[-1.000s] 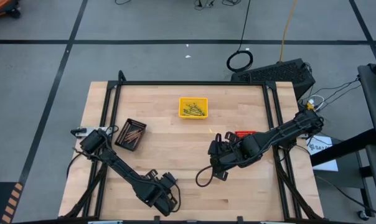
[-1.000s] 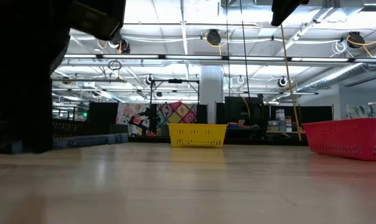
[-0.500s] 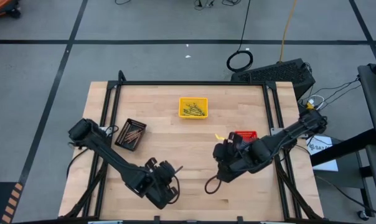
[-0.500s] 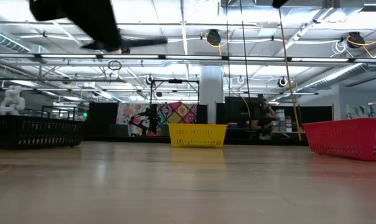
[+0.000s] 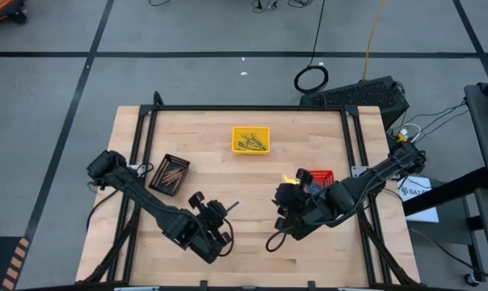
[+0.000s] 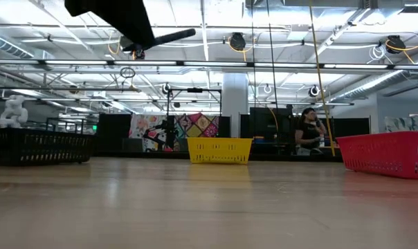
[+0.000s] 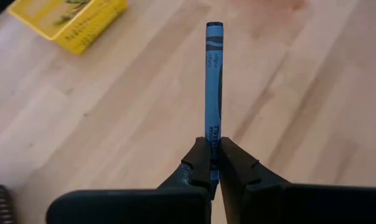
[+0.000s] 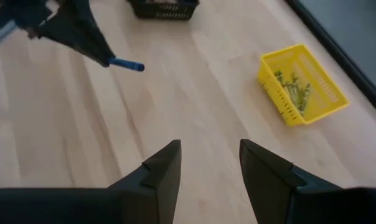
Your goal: Sort crayons
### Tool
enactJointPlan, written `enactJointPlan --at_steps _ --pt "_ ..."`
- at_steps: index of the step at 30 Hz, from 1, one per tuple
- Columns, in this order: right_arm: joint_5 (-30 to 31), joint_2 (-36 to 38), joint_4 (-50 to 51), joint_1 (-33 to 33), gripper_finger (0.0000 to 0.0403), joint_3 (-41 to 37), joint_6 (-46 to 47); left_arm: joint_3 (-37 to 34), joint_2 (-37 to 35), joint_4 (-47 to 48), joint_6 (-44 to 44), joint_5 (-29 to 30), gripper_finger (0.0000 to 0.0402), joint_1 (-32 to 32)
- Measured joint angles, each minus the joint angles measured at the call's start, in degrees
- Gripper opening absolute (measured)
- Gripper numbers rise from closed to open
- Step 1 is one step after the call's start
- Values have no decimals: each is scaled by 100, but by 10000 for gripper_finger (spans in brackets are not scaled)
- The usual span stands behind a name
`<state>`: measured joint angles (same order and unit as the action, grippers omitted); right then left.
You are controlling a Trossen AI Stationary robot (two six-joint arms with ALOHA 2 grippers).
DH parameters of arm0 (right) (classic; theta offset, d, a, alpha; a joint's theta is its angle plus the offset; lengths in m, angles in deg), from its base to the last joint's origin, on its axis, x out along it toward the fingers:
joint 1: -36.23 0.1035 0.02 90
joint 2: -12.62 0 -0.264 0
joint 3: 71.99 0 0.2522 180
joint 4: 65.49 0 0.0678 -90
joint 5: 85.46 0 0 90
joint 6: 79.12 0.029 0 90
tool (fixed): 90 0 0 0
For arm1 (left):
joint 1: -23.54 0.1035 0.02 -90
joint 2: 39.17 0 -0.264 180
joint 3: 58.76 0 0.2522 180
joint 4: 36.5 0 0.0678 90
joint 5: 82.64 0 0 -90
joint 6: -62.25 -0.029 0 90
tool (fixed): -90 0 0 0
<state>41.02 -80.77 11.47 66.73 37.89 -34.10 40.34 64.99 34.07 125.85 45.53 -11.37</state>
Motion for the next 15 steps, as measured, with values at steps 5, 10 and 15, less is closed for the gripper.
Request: enactJointPlan --at_steps 5,10,15 --pt "348 4 -341 34 151 -385 348 -2 -19 247 -113 88 8 126" --pt "393 -7 -1191 93 151 -1237 819 -1 -116 219 -423 189 8 207" --pt "420 -9 -2447 172 151 -2016 981 -4 -157 183 -677 329 8 317"
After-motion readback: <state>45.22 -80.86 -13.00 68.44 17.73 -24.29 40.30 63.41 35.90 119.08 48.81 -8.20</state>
